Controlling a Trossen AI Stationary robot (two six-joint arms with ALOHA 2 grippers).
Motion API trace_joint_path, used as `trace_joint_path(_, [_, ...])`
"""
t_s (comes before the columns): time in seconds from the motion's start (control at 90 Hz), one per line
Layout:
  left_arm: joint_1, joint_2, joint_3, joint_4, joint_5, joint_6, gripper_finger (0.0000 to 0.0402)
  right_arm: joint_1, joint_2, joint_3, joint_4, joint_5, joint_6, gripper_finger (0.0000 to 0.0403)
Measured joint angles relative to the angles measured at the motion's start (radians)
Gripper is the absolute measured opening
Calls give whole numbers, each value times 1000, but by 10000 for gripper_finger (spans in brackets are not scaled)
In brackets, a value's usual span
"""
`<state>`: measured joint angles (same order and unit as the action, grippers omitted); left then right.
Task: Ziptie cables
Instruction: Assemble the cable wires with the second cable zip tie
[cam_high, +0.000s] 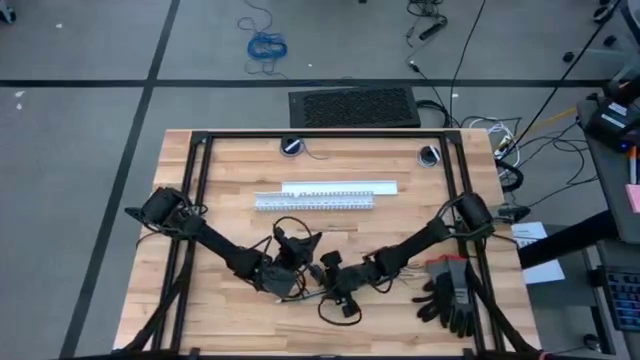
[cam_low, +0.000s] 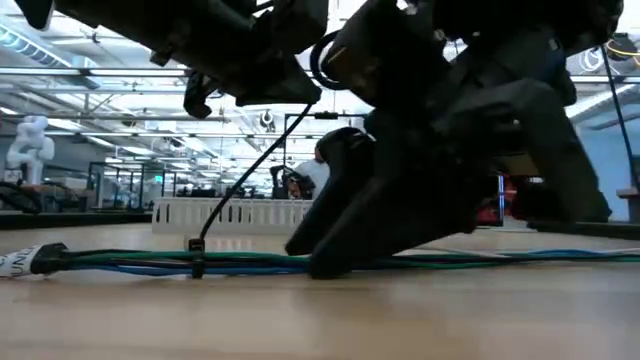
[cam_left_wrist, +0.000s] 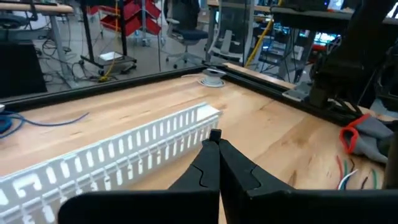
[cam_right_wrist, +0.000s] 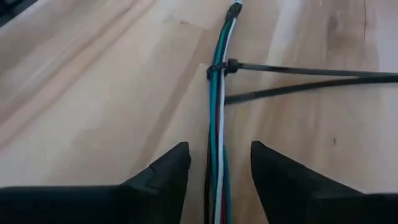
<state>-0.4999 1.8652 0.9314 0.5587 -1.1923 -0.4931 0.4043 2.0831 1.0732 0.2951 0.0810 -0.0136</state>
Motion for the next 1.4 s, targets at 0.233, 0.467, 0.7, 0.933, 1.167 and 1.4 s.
trace_joint_path(0.233, [0,0,0,2,-13,0,0,-16,12,14,-82,-48,-3,42])
trace_joint_path(0.467, [0,0,0,7,-15,-1,0,-32,3,10,-92,-112,-20,4])
trace_joint_path(0.7, [2,0,0,16,-23,-26,0,-13,-40,60,-224,-85,-26,1])
trace_joint_path(0.933, [5,0,0,21,-26,-26,0,39,-70,164,-389,37,-71,1])
trace_joint_path(1.167, [9,1,0,66,-39,-26,0,61,-73,197,-423,129,-87,0])
trace_joint_path(1.4, [7,53,0,91,-16,-26,0,97,-77,198,-464,134,-77,0])
